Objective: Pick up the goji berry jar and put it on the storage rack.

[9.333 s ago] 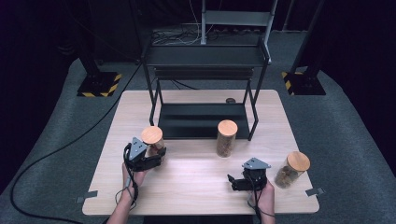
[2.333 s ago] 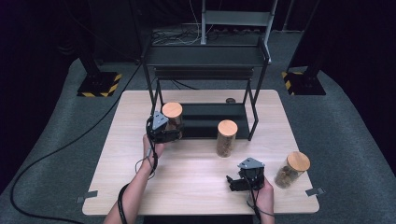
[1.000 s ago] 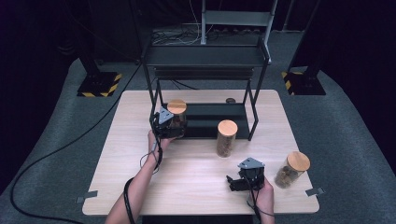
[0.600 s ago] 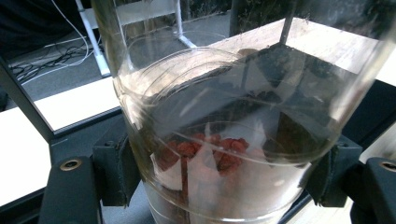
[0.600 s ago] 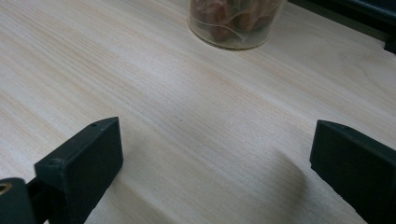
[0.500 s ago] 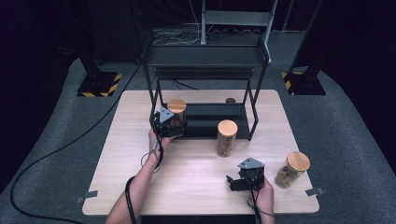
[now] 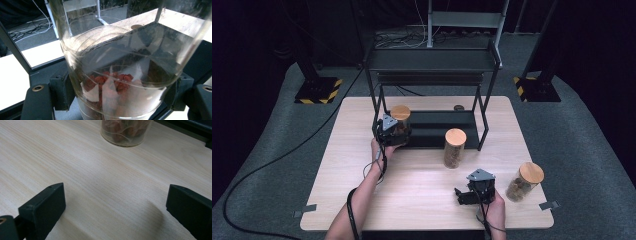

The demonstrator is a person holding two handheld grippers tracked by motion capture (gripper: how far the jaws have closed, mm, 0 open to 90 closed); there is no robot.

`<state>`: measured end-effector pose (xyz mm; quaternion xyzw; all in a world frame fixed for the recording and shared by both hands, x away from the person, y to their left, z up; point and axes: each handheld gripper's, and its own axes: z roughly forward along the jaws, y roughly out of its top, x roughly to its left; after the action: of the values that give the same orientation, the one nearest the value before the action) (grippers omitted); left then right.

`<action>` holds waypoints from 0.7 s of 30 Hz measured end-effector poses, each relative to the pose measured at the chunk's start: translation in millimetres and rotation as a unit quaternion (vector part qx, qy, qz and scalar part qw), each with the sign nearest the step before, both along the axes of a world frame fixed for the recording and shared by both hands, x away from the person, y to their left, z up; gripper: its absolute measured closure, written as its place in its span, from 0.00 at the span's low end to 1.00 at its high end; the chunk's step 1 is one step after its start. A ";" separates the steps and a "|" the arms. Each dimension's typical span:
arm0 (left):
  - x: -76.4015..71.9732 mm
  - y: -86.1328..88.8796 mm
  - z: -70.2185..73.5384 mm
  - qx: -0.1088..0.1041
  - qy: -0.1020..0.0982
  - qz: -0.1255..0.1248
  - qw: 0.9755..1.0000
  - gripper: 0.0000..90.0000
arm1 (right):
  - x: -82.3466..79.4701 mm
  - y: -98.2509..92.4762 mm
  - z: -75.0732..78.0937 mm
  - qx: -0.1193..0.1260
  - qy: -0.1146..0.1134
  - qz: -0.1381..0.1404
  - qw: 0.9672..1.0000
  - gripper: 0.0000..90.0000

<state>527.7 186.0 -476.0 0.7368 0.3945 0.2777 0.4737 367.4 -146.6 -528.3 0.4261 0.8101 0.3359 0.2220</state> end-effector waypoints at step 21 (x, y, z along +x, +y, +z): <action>5.4 -2.0 -6.2 0.002 0.009 0.005 1.000 0.28 | -0.1 0.1 0.0 -0.001 -0.001 0.000 1.000 0.02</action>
<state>533.0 184.0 -482.2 0.7387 0.4015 0.2740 0.4669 367.3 -146.5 -528.3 0.4261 0.8100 0.3356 0.2231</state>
